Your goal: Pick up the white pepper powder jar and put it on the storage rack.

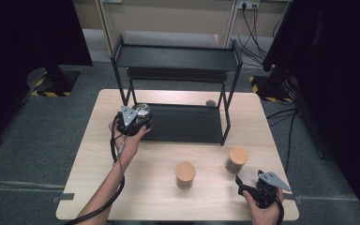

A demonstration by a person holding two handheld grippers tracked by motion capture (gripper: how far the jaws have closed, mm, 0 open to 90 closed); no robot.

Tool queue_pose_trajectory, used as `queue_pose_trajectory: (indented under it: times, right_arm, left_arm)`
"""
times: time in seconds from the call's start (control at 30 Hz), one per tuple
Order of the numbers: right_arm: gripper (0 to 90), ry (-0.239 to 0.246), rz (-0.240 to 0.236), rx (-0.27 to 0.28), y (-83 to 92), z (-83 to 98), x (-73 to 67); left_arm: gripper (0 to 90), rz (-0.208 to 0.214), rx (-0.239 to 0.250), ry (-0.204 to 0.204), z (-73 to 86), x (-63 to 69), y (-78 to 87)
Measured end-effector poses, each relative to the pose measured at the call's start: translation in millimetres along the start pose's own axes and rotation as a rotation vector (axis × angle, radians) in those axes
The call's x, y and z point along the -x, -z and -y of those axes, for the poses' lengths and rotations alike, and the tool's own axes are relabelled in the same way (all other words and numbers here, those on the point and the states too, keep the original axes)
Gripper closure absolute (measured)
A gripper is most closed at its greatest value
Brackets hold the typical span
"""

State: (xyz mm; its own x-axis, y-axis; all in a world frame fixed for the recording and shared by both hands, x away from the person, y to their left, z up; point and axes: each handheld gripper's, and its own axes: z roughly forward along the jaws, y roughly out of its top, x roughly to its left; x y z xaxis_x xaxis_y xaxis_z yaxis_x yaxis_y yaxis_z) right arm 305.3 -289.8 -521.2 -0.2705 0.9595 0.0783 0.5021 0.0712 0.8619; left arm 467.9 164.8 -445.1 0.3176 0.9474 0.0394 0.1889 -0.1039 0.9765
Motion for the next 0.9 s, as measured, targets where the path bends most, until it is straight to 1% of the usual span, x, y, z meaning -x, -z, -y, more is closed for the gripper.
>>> queue_pose_trajectory:
  times: [0.4, 0.73, 0.77, 0.9]
  right_arm:
    - [4.0, 0.000, -0.002, -0.001, 0.0, 0.0, 0.0]
    - [4.0, 0.003, -0.002, -0.001, -0.2, 0.0, -0.1]
    - [4.0, 0.002, -0.002, -0.001, -0.1, 0.0, -0.2]
    - [4.0, 0.002, -0.003, 0.000, -0.1, 0.0, 0.0]
  left_arm:
    - [34.9, -0.015, -0.012, 0.002, 0.9, -0.2, -11.1]
    - [34.9, -0.017, -0.010, -0.007, 0.0, 0.4, -18.8]
    - [34.9, -0.016, -0.005, -0.003, 0.0, 0.9, -20.0]
    - [34.8, -0.014, -0.013, -0.008, 0.1, 1.5, -23.4]
